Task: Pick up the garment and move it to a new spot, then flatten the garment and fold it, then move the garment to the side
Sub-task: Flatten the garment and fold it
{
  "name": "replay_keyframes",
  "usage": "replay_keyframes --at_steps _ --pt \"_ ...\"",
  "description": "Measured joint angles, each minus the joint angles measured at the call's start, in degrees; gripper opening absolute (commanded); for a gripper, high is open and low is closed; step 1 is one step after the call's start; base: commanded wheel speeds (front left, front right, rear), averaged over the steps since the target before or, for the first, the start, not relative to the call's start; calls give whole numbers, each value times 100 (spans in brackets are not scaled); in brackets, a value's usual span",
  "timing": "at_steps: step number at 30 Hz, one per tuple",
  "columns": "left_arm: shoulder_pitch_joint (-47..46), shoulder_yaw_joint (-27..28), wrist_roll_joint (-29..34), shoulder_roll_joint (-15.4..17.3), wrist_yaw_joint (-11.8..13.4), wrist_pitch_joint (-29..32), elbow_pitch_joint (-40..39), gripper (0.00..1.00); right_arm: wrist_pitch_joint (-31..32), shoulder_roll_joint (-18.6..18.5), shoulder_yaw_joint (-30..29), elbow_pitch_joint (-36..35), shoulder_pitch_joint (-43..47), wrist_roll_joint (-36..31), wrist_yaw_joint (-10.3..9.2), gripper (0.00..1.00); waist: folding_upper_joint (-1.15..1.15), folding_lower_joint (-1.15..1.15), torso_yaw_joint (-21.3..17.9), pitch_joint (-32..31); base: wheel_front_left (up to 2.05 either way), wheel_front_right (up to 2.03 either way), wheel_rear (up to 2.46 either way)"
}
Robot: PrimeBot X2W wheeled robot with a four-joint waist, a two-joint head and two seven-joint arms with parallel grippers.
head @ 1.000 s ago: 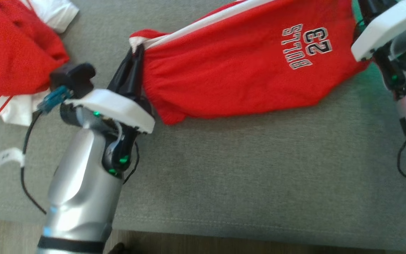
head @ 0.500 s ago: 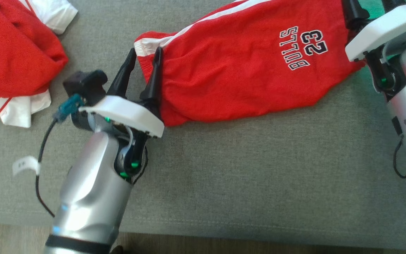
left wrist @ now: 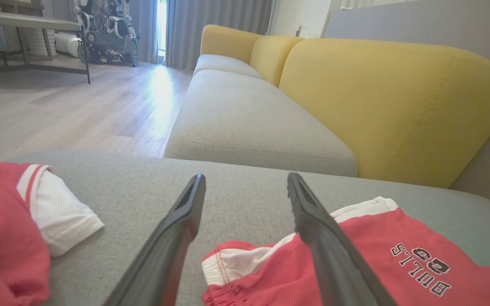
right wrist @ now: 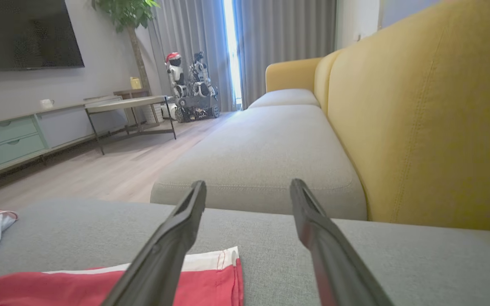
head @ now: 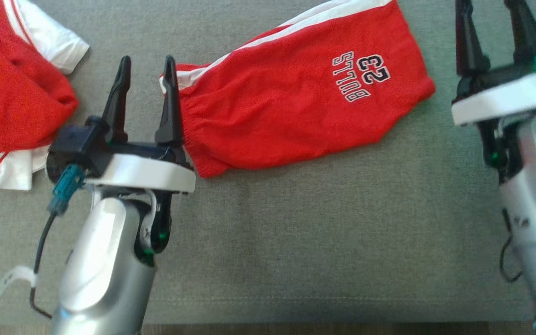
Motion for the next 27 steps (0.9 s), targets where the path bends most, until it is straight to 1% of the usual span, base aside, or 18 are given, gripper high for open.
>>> replay_keyframes --at_steps 4,8,12,16,27 --pt "312 38 177 77 20 -1 -147 100 -2 301 -425 -723 772 -390 0 100 0 0 -98 -99 0 0 0" --pt "585 37 315 157 21 -1 -146 100 42 489 -641 -1171 1506 -632 0 100 0 0 -155 -202 0 0 0" --pt "761 38 319 175 19 -1 -7 100 211 654 -802 -1504 1956 -724 0 100 0 0 -190 -279 0 0 0" --pt "864 34 319 205 15 -1 127 100 345 779 -884 -1685 2152 -722 0 100 0 0 -216 -343 0 0 0" --pt "882 19 319 237 11 -1 229 100 494 795 -927 -1884 2168 -762 0 100 0 0 -185 -368 0 0 0"
